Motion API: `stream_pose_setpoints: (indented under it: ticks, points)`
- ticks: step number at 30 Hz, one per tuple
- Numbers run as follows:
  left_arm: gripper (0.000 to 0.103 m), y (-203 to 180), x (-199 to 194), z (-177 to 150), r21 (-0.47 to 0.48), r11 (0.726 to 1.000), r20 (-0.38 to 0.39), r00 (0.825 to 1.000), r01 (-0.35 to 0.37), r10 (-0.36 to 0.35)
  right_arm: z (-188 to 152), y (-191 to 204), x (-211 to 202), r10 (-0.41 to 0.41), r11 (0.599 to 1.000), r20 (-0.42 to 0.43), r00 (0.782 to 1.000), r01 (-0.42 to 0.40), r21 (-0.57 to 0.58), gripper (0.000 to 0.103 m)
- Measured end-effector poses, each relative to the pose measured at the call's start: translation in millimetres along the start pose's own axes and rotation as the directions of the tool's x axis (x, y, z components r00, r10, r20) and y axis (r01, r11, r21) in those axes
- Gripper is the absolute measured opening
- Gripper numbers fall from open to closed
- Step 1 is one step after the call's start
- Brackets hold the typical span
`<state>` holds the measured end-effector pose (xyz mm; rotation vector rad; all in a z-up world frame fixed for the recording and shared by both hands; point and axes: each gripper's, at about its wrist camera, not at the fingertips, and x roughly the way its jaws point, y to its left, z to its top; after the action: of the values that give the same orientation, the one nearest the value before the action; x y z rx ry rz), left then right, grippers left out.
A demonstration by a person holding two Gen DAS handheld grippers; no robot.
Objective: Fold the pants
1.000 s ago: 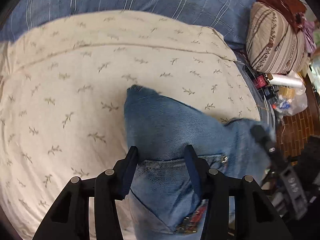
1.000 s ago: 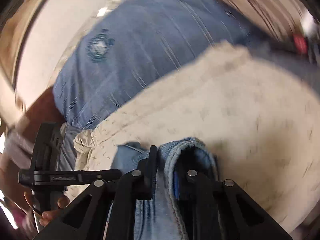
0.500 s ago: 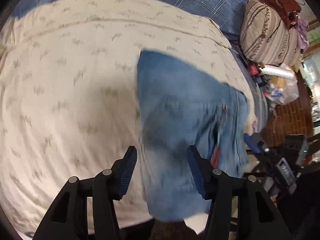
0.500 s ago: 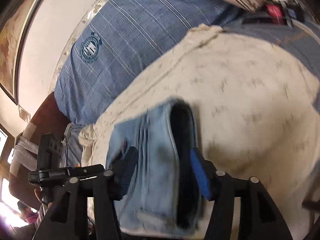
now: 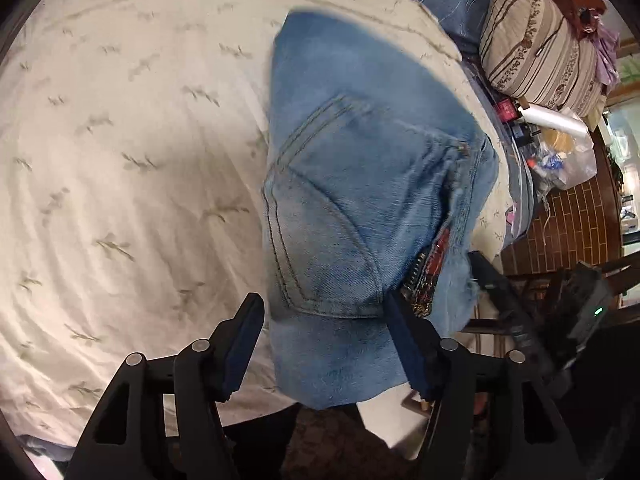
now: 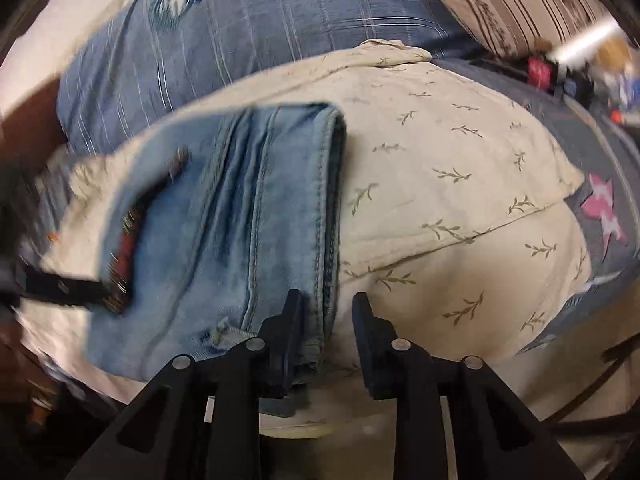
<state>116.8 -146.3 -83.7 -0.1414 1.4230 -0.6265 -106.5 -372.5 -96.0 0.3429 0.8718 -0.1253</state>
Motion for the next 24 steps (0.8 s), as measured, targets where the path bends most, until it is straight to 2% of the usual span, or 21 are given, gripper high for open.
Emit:
stream_pose_setpoints:
  ticks: [1, 3, 4, 5, 9, 11, 12, 13, 14, 17, 19, 20, 22, 24]
  points:
    - [0.059, 0, -9, 2, 0.011, 1.0, 0.033, 0.999, -0.017, 0.017, 7, -8, -11, 0.066, 0.996, 0.038, 0.997, -0.068, 0.052, 0.029]
    - [0.059, 4, -25, 12, 0.007, 0.999, 0.11, 0.993, -0.035, 0.034, 18, -23, -26, 0.146, 0.98, 0.105, 0.984, -0.158, 0.122, 0.043]
    - [0.06, 6, -31, 16, -0.004, 0.999, 0.128, 0.991, -0.034, 0.034, 24, -29, -28, 0.176, 0.971, 0.115, 0.978, -0.192, 0.146, 0.056]
    - [0.061, 9, -34, 21, -0.018, 0.999, 0.138, 0.99, -0.03, 0.032, 30, -33, -27, 0.184, 0.965, 0.125, 0.975, -0.203, 0.163, 0.059]
    - [0.061, 13, -19, 38, -0.06, 0.998, 0.092, 0.996, 0.01, -0.005, 48, -36, 7, 0.238, 0.946, 0.084, 0.968, -0.25, 0.204, 0.06]
    - [0.06, 12, 2, 47, -0.067, 0.998, 0.026, 1.0, 0.008, -0.007, 47, -34, 29, 0.287, 0.927, 0.037, 0.957, -0.287, 0.239, 0.062]
    - [0.06, 10, 8, 50, -0.075, 0.997, 0.007, 1.0, 0.018, -0.018, 44, -33, 38, 0.328, 0.909, 0.016, 0.945, -0.32, 0.267, 0.061]
    - [0.06, 6, 13, 50, -0.079, 0.996, -0.002, 0.999, 0.038, -0.039, 44, -27, 43, 0.403, 0.878, 0.005, 0.915, -0.388, 0.282, 0.062]
    - [0.063, 2, 13, 49, -0.065, 0.998, 0.017, 1.0, 0.028, -0.027, 45, -18, 39, 0.427, 0.874, 0.014, 0.904, -0.416, 0.252, 0.064]
    - [0.074, 1, 19, 51, -0.047, 0.999, 0.037, 0.999, 0.017, -0.016, 44, -7, 37, 0.408, 0.903, -0.001, 0.913, -0.404, 0.147, 0.071]
    - [0.079, 10, 35, 53, -0.092, 0.995, 0.007, 0.999, 0.037, -0.037, 41, -15, 52, 0.352, 0.928, -0.049, 0.935, -0.341, 0.149, 0.069]
    - [0.079, 14, 37, 53, -0.118, 0.992, 0.017, 0.999, 0.05, -0.048, 40, -20, 56, 0.371, 0.918, -0.038, 0.928, -0.361, 0.162, 0.068]
    - [0.07, 10, 40, 51, -0.105, 0.994, 0.026, 0.999, 0.037, -0.034, 40, -18, 52, 0.351, 0.925, -0.025, 0.936, -0.342, 0.162, 0.065]
    - [0.057, -2, 34, 46, -0.08, 0.997, 0.045, 0.999, -0.008, 0.011, 40, -3, 41, 0.289, 0.952, -0.022, 0.957, -0.285, 0.111, 0.052]
